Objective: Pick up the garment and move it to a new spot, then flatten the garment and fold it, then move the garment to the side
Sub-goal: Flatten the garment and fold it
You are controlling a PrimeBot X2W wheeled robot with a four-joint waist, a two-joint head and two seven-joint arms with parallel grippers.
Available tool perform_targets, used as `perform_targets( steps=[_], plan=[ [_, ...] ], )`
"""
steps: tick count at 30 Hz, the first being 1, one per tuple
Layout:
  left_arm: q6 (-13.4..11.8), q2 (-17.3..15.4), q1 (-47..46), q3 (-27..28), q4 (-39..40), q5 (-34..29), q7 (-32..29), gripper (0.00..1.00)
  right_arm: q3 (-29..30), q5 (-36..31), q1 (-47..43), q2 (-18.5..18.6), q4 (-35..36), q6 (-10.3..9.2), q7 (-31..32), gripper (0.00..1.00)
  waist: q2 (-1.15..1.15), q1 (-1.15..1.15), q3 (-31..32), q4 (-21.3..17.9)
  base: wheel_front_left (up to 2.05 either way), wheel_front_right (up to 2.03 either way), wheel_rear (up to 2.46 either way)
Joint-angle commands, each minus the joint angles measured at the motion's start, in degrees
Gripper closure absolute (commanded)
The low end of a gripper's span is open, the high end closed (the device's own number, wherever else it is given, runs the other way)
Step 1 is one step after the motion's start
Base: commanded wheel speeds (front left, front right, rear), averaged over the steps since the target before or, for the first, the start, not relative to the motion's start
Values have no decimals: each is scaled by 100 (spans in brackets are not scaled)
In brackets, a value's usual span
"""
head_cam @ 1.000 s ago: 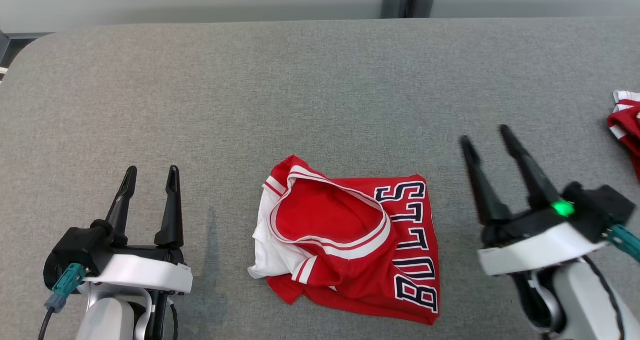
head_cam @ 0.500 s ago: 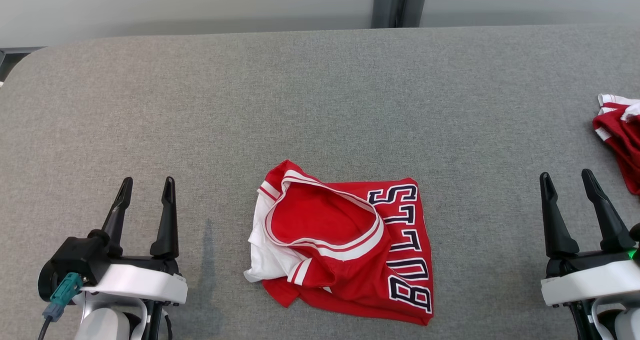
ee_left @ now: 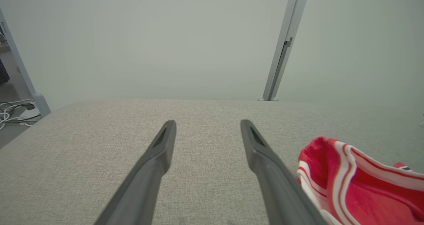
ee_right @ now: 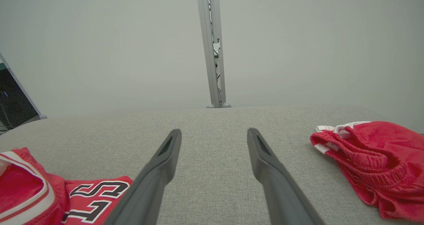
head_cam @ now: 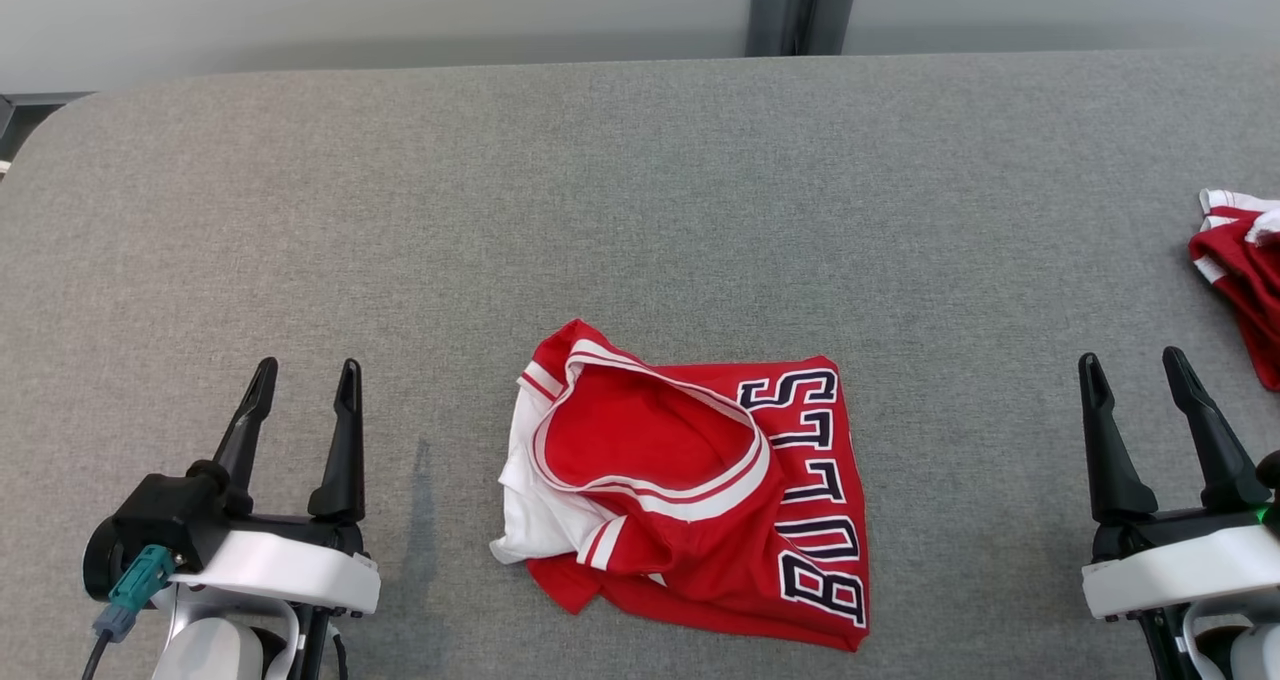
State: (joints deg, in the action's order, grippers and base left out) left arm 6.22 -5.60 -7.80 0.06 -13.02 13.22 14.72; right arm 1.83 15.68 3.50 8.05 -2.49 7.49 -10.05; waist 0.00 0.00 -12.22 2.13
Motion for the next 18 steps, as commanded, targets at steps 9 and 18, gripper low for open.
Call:
perform_targets(
  steps=[9,18],
  plan=[
    [-30,-39,-99,-54,11,68,19,0,-317,63,174,123,-153,1,232,100,0,0,-60,99,0,0,0],
    [-23,-20,-212,-102,-41,94,37,0,-1673,287,548,118,-588,1,351,100,0,0,-149,193,0,0,0]
  ],
)
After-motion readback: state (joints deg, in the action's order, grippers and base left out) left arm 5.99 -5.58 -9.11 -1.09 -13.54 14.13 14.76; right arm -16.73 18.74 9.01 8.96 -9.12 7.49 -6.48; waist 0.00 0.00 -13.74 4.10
